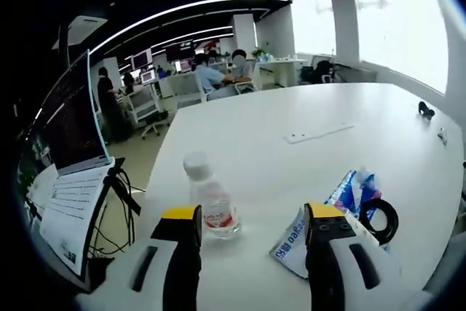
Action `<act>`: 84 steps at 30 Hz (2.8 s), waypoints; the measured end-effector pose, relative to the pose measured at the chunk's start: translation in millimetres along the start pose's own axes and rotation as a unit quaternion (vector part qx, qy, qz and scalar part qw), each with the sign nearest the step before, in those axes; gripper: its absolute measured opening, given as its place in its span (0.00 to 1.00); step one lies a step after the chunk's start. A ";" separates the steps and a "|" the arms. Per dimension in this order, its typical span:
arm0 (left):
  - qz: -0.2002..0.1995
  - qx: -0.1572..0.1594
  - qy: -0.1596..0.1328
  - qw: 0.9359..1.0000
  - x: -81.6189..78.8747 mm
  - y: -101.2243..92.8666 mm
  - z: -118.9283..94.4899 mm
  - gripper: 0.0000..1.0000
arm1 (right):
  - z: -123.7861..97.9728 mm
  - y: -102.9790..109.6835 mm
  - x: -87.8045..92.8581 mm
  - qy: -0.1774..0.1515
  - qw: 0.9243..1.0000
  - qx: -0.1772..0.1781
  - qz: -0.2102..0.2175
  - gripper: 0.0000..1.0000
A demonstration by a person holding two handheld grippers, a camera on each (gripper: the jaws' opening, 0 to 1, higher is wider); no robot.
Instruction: Arrange the tabletop items into an orderly group along one side of the table until the central work area is clear of visible clutter.
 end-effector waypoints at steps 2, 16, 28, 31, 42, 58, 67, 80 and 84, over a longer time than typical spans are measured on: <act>0.014 0.003 -0.003 1.000 0.4 -8.9 -0.8 0.56 | 0.3 0.0 1.4 0.001 1.000 -0.004 -0.003 0.91; 0.018 0.021 0.021 0.999 31.5 -35.0 8.5 0.52 | -1.8 -2.8 4.1 0.020 0.999 -0.028 -0.009 0.91; 0.008 0.025 0.039 0.999 37.3 -41.7 6.8 0.51 | 14.9 6.9 -1.3 0.035 0.997 -0.056 -0.027 0.91; 0.004 0.029 0.044 0.999 40.7 -48.3 5.3 0.51 | 16.6 7.1 -3.1 0.027 0.998 -0.052 -0.039 0.93; -0.009 0.049 0.055 0.997 51.9 -71.3 14.8 0.52 | 31.1 5.6 4.4 0.040 0.997 -0.060 -0.023 0.98; 0.003 0.092 0.077 0.993 55.4 -89.5 48.1 0.51 | 33.9 -6.6 13.6 0.062 0.997 -0.034 -0.012 0.98; 0.019 0.131 0.096 0.987 63.5 -95.6 57.8 0.42 | 37.9 -9.9 10.2 0.058 0.998 -0.028 0.009 0.97; -0.024 0.177 0.098 0.979 62.7 -94.8 53.4 0.23 | 43.9 -9.5 11.4 0.066 0.997 -0.033 0.004 0.96; -0.025 0.184 0.099 0.978 61.0 -95.3 50.0 0.13 | 44.2 -9.7 9.0 0.064 0.997 -0.036 0.006 0.96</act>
Point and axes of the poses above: the point that each gripper's makers call its tool centre point, and the gripper's own axes: z roughly forward along the fingers, y roughly to its left, x roughly out of its underside, the point moved 4 cm from there along -z, roughly backward along the fingers, and after that the axes turned 6 degrees about y, right-handed, at the moved point
